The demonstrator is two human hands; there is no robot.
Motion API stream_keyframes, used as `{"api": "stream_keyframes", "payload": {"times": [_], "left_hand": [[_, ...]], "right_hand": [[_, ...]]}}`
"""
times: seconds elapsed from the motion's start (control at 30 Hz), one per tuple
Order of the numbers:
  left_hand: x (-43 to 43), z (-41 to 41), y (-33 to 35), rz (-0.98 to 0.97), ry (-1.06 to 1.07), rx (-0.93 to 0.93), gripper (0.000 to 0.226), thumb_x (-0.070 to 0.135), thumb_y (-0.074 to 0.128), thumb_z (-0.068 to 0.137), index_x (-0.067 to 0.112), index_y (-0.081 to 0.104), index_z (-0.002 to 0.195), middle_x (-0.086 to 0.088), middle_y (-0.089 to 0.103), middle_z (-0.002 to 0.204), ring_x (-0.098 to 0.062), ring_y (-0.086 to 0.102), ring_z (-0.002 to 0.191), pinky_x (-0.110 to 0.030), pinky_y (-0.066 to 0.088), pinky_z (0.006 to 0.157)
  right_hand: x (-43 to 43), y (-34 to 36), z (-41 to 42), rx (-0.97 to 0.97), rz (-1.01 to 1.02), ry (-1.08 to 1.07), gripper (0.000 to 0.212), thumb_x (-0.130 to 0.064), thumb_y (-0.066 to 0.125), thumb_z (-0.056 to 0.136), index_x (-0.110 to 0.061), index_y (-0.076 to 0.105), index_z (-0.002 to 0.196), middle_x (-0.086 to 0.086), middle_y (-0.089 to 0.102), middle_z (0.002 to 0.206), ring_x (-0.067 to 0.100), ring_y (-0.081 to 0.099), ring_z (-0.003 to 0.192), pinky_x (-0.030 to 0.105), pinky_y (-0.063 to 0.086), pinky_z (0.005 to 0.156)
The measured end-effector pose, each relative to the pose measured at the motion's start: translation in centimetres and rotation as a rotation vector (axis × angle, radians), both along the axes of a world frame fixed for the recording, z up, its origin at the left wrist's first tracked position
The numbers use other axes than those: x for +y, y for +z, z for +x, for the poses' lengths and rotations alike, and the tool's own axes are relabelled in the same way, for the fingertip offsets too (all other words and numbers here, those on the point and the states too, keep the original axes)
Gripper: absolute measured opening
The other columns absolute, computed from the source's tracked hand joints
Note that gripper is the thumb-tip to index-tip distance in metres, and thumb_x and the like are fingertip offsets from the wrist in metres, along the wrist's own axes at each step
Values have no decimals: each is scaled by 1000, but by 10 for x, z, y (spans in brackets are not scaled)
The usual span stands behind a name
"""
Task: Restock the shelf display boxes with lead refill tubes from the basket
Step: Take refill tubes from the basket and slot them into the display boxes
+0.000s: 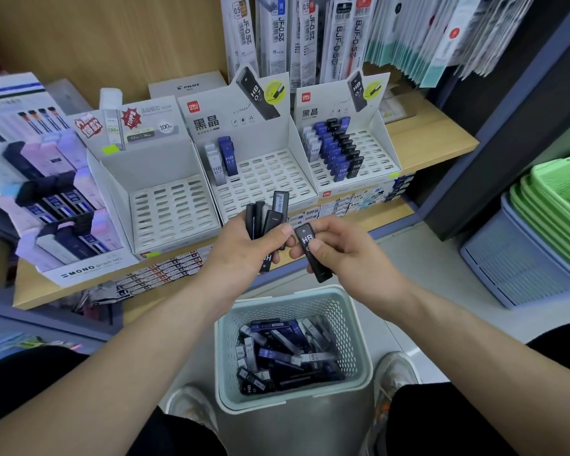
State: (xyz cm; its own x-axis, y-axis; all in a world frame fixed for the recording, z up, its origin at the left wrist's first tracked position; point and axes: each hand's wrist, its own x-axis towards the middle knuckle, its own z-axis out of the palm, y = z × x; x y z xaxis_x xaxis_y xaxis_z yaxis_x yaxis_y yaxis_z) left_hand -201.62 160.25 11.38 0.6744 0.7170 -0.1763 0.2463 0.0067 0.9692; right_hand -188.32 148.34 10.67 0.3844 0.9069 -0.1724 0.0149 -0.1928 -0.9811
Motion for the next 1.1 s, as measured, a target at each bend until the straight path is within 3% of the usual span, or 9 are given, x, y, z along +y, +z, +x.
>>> {"api": "stream_keyframes", "payload": {"times": [0.1,0.2,0.33,0.47,0.6,0.73,0.87,1.1], "left_hand": [[1,3,4,-4,21,-13,23,19,62,98,-3,60,100,4,69,73,-8,53,56,-14,36,43],[4,8,8,7,34,-29,15,21,63,98,6,63,98,5,72,78,-10,56,60,-19,42,50],[7,16,15,38,51,-46,11,21,62,98,10,63,99,6,72,78,-11,56,61,-27,48,62],[11,26,22,10,72,-82,9,17,61,99,7,62,98,2,71,77,-13,55,59,-25,46,57],[15,35,35,-65,84,-122,8,13,61,99,13,61,90,0,69,76,-13,54,58,-27,50,55],[37,38,44,40,55,-42,5,19,62,98,14,62,97,2,73,80,-12,57,61,-27,49,55],[62,26,43,176,66,72,3,20,63,96,17,61,96,2,75,81,-11,57,60,-32,48,58],[70,35,17,223,18,132,8,22,66,91,16,62,94,-8,74,84,-16,57,63,-36,48,59]], "right_hand": [[0,4,2,72,40,-73,26,0,57,98,-13,58,120,11,73,94,20,68,73,32,57,68],[3,10,6,98,67,-148,27,3,64,93,-14,63,114,18,70,103,31,72,82,42,60,69],[9,22,15,135,107,-250,18,2,66,91,-8,64,106,13,64,92,24,73,76,39,60,64],[16,37,32,1,110,-318,11,-6,70,91,-13,68,99,6,68,78,13,68,72,30,57,64],[26,54,61,-43,128,-383,7,-5,69,92,-10,68,97,5,68,76,15,69,68,30,59,66],[40,63,89,-113,117,-400,7,-4,69,91,-9,66,96,10,67,85,22,71,70,30,59,68],[58,64,107,-242,104,-392,7,-6,70,91,-10,66,94,12,68,89,28,74,77,35,61,72],[85,54,165,-536,57,-495,11,-14,74,89,-23,68,90,1,70,90,25,73,79,47,61,75]]}}
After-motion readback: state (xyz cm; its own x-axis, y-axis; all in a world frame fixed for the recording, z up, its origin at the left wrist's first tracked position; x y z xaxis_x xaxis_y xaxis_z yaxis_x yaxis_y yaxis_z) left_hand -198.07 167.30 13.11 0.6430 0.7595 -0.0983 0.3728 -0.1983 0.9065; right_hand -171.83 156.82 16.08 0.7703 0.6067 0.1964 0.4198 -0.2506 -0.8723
